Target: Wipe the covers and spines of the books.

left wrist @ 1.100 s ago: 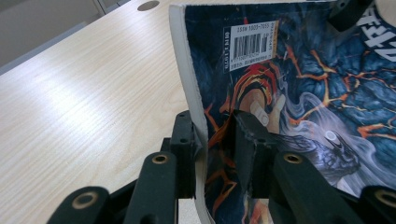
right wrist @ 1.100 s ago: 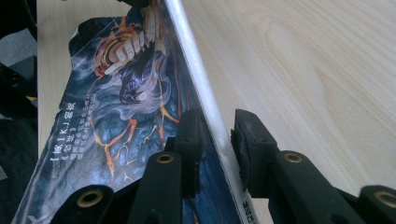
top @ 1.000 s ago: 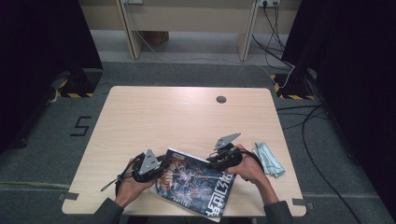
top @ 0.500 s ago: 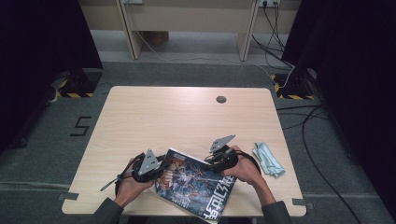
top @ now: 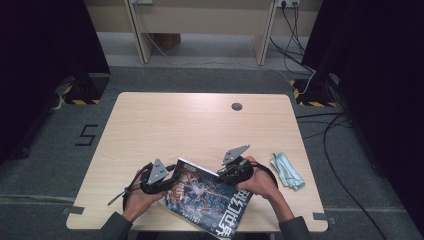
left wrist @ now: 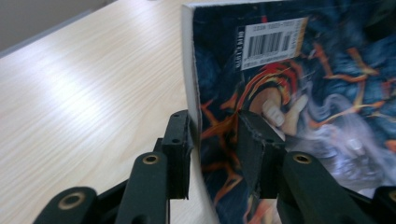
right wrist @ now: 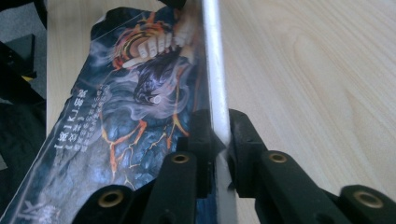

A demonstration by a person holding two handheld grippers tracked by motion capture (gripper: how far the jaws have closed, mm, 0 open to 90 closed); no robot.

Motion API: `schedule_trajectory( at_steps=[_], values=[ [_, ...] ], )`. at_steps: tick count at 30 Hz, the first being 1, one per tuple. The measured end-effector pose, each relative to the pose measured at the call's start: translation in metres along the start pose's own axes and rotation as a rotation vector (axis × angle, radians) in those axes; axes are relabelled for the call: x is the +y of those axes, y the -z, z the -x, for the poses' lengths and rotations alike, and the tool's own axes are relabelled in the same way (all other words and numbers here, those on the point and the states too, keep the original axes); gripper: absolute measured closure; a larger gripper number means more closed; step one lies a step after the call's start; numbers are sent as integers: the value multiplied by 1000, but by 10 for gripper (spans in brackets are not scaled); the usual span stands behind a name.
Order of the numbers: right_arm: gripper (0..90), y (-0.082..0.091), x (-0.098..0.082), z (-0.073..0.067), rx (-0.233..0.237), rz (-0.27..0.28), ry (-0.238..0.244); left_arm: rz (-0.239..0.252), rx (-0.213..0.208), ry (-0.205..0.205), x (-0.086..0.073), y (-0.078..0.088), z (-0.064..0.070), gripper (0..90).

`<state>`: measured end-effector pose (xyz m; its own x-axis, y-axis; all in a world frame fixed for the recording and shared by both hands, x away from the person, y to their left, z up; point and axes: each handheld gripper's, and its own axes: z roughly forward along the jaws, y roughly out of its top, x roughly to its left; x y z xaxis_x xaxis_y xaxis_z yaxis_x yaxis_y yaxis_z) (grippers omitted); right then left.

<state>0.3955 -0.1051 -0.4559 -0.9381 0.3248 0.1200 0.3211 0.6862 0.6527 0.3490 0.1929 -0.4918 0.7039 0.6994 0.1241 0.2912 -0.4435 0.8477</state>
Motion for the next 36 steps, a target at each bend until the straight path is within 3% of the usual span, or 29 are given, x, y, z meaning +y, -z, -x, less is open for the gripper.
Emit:
schedule_trajectory(
  at_steps=[6, 11, 16, 19, 36],
  values=[
    [830, 3, -3, 1, -9, -8, -31, -12, 27, 55, -7, 9, -9, 591],
    [830, 12, 1, 2, -29, -47, -39, -68, 50, 101, -16, 21, -13, 538],
    [831, 24, 7, 6, -67, -88, -57, -160, 59, 153, -32, 30, -17, 489],
    [831, 28, 9, 10, -87, -107, -73, -175, 79, 170, -35, 32, -20, 491],
    [832, 62, 33, 33, -215, -135, -102, -192, 77, 148, -36, 27, -19, 512]
  ],
)
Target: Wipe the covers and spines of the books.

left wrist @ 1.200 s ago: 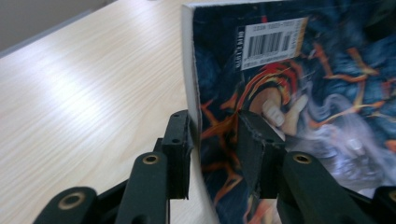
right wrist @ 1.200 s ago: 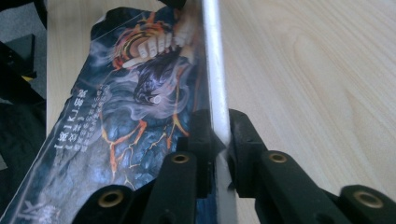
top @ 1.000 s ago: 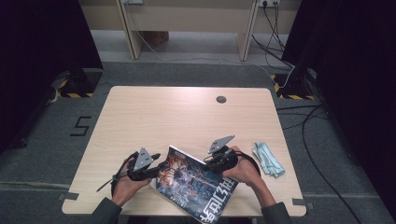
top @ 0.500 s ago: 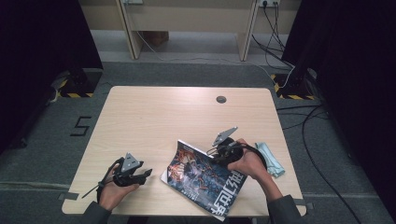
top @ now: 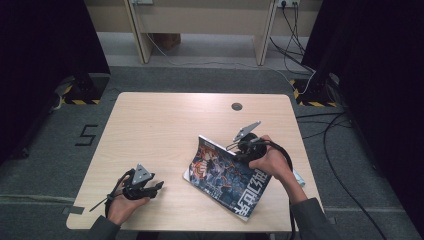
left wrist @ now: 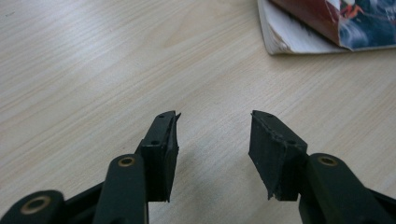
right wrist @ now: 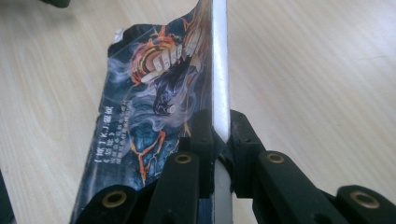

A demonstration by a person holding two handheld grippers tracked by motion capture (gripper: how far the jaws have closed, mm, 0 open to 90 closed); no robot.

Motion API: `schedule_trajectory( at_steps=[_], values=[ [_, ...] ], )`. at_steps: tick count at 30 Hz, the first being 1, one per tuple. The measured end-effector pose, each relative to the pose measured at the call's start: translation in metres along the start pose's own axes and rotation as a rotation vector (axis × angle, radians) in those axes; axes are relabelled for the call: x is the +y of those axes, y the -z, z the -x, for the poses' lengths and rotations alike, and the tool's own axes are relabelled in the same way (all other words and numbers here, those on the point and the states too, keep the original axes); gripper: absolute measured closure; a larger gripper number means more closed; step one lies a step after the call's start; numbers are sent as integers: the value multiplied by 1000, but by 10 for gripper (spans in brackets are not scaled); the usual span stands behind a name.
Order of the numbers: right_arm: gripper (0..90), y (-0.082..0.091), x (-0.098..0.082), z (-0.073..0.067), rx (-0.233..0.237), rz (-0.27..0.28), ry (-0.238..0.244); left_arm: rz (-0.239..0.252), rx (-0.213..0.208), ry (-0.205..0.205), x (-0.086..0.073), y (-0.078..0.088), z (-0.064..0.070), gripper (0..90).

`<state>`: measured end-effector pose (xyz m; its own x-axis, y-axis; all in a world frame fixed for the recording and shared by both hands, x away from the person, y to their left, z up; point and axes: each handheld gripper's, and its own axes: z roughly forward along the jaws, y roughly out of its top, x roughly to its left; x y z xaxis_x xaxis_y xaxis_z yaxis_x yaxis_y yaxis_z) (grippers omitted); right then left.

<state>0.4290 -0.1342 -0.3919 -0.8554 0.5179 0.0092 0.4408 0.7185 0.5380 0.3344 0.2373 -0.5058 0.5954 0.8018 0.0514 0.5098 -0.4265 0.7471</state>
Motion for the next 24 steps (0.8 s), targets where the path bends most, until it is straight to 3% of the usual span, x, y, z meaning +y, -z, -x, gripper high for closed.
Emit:
schedule_trajectory(
  at_steps=[4, 7, 8, 9, 10, 13, 18, 20, 22, 24],
  values=[
    [832, 14, 7, 9, -51, 1, -4, -2, -2, -2, 0, -1, 1, 518],
    [832, 27, 16, 16, -122, -16, -2, 3, -1, -4, 1, -1, 1, 521],
    [832, 27, 16, 16, -122, -16, -2, 3, -1, -4, 1, -1, 1, 522],
    [832, 34, 20, 20, -168, -19, -9, 4, 0, -1, 1, -1, 1, 524],
    [832, 34, 20, 20, -168, -19, -9, 4, 0, -1, 1, -1, 1, 524],
    [832, 40, 28, 25, -245, -27, 0, 1, -7, -7, 1, -2, 2, 527],
    [832, 41, 36, 27, -315, -35, 8, -3, -9, -7, 1, -3, 3, 531],
    [832, 35, 39, 16, -331, -57, 35, -7, -11, -6, 0, -3, 3, 534],
    [831, 34, 40, 14, -326, -58, 52, -11, -11, -6, 0, -3, 3, 534],
    [830, 33, 42, 2, -294, -57, 69, -15, -11, -6, 0, -4, 3, 534]
  ],
)
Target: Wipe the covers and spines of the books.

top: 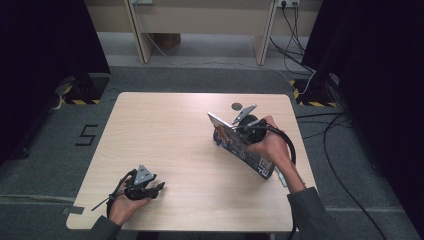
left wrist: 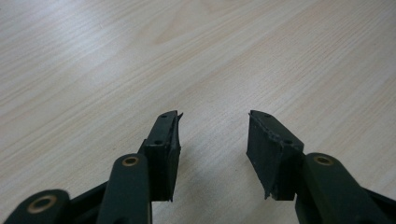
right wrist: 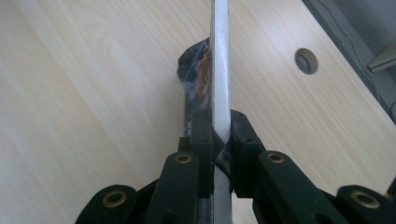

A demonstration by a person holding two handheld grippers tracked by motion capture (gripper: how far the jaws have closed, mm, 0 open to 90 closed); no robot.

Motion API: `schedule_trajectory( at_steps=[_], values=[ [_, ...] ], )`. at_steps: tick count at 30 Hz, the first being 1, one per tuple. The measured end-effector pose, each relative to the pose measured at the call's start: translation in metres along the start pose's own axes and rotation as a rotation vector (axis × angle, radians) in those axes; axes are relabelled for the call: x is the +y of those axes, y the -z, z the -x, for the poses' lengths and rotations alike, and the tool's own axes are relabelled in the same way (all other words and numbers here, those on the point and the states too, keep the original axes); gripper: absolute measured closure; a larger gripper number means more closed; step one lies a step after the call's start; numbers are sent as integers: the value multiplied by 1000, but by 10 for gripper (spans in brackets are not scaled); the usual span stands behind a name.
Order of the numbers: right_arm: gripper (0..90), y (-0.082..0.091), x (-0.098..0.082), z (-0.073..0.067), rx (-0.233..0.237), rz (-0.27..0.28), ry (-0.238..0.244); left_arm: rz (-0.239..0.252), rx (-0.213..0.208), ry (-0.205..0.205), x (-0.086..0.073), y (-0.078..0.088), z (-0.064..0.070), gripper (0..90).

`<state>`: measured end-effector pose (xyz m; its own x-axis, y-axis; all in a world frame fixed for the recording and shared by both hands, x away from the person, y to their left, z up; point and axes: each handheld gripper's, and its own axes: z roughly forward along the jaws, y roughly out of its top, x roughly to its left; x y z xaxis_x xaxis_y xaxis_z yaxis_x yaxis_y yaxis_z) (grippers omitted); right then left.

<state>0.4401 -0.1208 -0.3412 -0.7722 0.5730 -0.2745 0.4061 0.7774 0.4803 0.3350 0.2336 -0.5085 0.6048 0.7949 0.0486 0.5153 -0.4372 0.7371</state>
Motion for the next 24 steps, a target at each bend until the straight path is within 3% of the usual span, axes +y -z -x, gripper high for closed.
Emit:
schedule_trajectory(
  at_steps=[2, 3, 6, 8, 12, 19, 24],
  values=[
    [829, 1, 0, -2, 16, 4, 2, 2, 0, 0, 0, 0, 0, 534],
    [830, 3, 1, -10, 61, 14, 18, 2, -3, -1, 0, 0, 0, 534],
    [831, 2, 2, -16, 96, 20, 24, -4, -3, -3, 0, 0, 0, 534],
    [831, -3, 2, -23, 155, 21, 31, -14, -3, -5, -1, -1, 0, 534],
    [830, -18, 4, -40, 216, 11, 53, -15, 0, 6, -2, -2, -3, 531],
    [829, -29, 6, -53, 245, -1, 65, -25, 7, 17, -4, -2, -5, 494],
    [827, -39, 5, -62, 262, -18, 83, -17, -3, 60, -5, -4, -8, 431]
  ],
)
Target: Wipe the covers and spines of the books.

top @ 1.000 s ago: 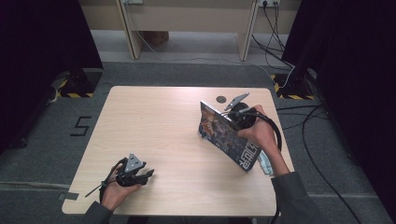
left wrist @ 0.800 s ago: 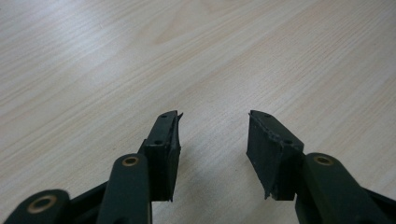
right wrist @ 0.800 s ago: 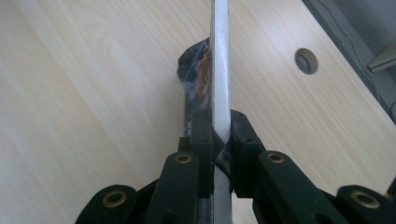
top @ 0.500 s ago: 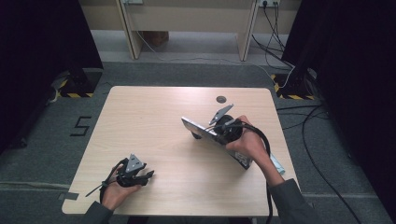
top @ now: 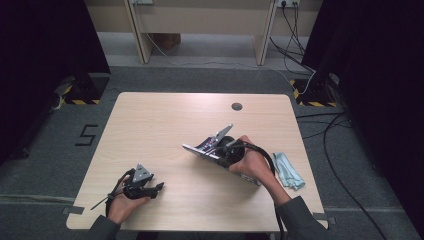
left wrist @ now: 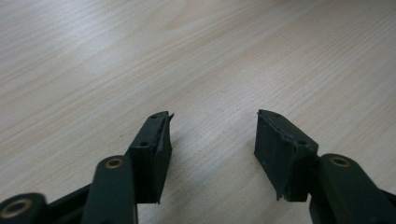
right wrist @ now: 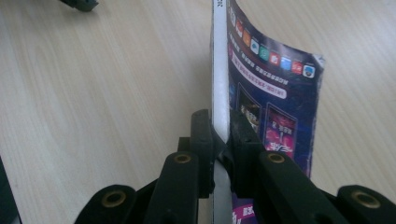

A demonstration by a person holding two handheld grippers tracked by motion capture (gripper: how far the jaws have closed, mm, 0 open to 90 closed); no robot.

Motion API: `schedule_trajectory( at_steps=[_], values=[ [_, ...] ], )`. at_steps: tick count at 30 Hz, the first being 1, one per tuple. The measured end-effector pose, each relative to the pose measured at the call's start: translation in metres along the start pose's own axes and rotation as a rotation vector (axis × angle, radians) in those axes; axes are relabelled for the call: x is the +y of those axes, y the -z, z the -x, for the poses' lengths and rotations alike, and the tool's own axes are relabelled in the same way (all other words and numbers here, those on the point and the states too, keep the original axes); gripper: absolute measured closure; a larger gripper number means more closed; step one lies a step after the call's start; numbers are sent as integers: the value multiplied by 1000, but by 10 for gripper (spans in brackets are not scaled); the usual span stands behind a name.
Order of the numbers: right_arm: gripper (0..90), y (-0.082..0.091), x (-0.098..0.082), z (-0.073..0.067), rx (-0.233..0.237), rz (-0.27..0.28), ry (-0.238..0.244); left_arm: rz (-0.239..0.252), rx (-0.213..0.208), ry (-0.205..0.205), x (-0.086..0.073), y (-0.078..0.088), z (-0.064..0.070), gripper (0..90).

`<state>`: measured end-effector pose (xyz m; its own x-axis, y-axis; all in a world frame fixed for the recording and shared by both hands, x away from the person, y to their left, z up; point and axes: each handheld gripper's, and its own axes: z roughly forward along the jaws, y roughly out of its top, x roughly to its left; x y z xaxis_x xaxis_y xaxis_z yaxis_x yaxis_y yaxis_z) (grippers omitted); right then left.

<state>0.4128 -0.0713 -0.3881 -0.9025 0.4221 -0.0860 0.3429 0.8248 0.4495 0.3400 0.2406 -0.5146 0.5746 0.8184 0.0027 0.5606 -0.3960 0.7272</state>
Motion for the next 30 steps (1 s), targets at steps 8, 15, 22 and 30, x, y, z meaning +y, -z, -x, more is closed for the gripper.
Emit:
schedule_trajectory(
  at_steps=[8, 15, 22, 30],
  values=[
    [815, -20, 1, -13, 26, -37, 24, -4, -2, 30, 0, -1, -1, 410],
    [800, -31, -2, -20, 47, -50, 34, -5, 0, 36, -1, 0, 0, 407],
    [760, -43, -10, -29, 75, -58, 34, -5, -1, 40, 0, 0, -2, 404],
    [683, -58, -19, -43, 94, -72, 23, -6, -7, 30, 0, 0, -1, 404]
  ],
)
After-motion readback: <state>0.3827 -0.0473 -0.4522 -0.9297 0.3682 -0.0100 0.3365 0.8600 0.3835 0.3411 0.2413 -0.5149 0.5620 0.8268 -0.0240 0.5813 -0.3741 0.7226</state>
